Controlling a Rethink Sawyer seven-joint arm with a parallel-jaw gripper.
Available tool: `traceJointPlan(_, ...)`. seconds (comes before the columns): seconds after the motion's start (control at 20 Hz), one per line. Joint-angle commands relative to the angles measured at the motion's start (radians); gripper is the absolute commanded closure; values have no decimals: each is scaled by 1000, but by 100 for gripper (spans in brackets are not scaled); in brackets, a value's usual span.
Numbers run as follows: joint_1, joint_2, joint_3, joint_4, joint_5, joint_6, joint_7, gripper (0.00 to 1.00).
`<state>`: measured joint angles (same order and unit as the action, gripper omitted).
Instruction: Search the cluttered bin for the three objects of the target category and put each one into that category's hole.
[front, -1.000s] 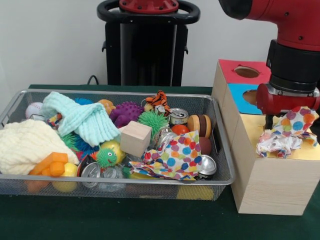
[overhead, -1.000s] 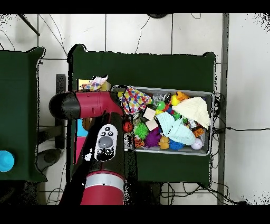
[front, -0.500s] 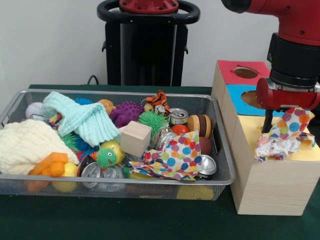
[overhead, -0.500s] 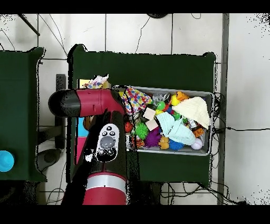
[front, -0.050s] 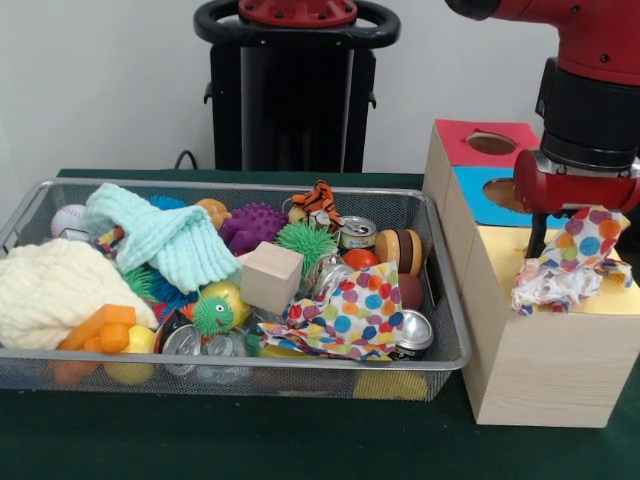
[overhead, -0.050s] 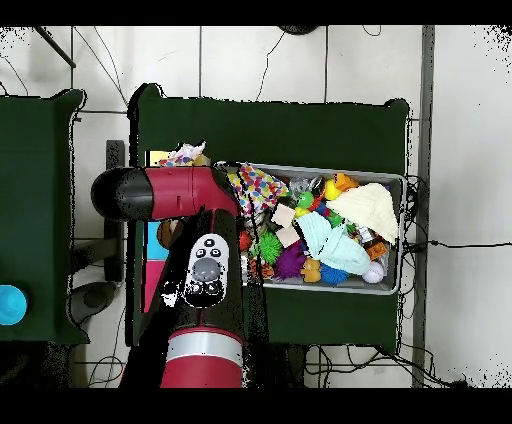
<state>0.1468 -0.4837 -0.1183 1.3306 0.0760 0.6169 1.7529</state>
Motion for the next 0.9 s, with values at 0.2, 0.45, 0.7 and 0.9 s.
traceJointPlan(0.2,-22,-108,122,-47,71,129,113,0)
traceJointPlan(0.45,-28,-113,131,-42,75,120,111,0)
traceJointPlan(0.7,-28,-106,130,-44,71,116,108,0)
traceJointPlan(0.9,-29,-106,133,-43,67,116,100,0)
